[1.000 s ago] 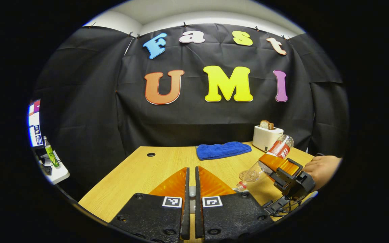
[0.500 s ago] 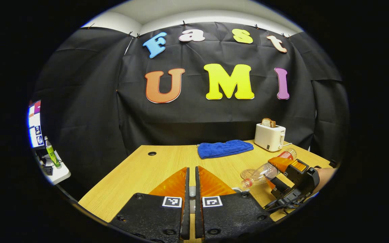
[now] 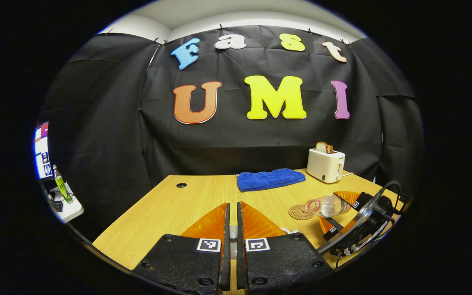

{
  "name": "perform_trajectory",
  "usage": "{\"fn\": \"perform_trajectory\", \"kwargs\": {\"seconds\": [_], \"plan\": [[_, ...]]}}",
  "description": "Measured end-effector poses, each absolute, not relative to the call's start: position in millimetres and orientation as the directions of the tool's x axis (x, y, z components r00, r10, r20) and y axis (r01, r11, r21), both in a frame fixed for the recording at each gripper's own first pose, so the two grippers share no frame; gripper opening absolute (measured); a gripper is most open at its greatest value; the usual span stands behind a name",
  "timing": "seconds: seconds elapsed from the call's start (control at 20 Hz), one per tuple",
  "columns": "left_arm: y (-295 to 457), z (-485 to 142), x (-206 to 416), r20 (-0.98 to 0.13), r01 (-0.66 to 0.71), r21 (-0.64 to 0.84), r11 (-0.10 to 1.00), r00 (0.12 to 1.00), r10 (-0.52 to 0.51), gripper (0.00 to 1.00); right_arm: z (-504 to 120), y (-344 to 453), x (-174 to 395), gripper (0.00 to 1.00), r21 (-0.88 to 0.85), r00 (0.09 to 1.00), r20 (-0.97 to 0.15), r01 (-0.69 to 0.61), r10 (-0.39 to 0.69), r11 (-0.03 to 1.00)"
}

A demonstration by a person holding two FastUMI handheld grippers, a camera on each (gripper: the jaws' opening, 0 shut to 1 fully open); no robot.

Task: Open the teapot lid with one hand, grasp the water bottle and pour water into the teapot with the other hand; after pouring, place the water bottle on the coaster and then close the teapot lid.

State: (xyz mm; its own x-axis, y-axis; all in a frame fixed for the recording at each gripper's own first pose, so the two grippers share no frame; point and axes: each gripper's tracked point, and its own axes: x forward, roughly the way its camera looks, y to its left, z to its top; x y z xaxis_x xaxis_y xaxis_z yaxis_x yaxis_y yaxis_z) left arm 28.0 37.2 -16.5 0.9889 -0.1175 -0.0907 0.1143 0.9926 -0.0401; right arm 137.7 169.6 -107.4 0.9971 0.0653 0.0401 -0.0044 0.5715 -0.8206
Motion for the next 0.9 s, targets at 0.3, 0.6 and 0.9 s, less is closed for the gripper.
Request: {"fn": "perform_trajectory", "kwargs": {"seconds": [0.3,0.6,0.9], "plan": [[25.8,-10.6,26.1,-0.076,0.135,-0.018,0.991,0.988,-0.136,0.08,-82.5,153.5,143.9,0.77,-0.58,0.998,0.019,-0.042,0.065,0.814],[30.3,-13.9,26.9,-0.083,0.133,-0.019,0.991,0.987,-0.134,0.08,-68.1,152.0,167.2,0.77,-0.315,0.995,-0.017,-0.096,0.095,0.944],[38.4,-16.5,30.0,-0.089,0.121,-0.029,0.992,0.988,-0.123,0.08,-62.2,156.9,200.9,0.77,-0.072,0.99,-0.072,-0.124,0.119,0.99]]}}
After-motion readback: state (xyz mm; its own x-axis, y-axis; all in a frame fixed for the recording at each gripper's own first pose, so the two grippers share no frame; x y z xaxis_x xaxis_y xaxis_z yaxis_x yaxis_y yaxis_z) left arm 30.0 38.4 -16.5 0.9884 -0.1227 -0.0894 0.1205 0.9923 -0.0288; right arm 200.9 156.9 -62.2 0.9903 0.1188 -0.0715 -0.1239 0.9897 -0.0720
